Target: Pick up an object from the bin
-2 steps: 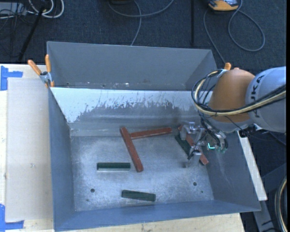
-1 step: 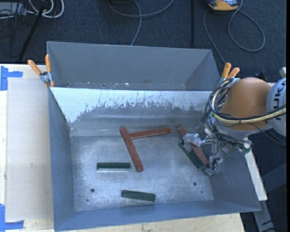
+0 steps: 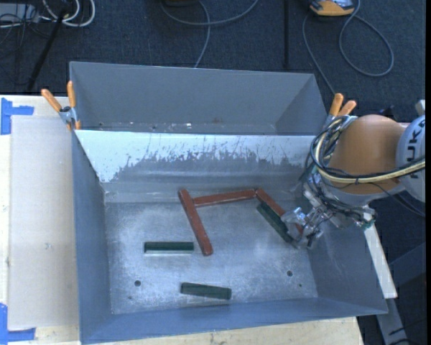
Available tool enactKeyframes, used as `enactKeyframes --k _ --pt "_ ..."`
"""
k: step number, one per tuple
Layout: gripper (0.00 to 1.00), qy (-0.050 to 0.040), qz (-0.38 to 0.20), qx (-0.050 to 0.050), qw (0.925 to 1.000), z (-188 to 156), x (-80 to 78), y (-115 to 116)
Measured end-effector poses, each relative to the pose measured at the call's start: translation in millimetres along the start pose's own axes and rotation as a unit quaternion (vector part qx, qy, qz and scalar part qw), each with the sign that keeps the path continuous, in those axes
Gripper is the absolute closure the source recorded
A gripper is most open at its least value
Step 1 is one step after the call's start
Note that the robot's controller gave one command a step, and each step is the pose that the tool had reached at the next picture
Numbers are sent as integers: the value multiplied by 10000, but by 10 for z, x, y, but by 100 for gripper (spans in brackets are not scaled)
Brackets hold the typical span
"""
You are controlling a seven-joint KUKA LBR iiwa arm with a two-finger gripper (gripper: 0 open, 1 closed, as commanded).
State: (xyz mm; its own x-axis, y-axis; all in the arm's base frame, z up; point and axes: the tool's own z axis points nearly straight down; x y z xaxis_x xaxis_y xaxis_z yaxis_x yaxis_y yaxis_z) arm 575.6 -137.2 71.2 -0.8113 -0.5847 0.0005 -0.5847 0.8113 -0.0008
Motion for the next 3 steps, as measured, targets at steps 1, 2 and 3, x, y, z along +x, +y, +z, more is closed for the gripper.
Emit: enactKeyframes --k 1,2,3 --pt "0 -5 3 -7 10000 11 -2 8" --pt "0 -17 31 -6 10000 -281 -117 229" --pt "0 -12 912 -12 9958 19 -284 -21"
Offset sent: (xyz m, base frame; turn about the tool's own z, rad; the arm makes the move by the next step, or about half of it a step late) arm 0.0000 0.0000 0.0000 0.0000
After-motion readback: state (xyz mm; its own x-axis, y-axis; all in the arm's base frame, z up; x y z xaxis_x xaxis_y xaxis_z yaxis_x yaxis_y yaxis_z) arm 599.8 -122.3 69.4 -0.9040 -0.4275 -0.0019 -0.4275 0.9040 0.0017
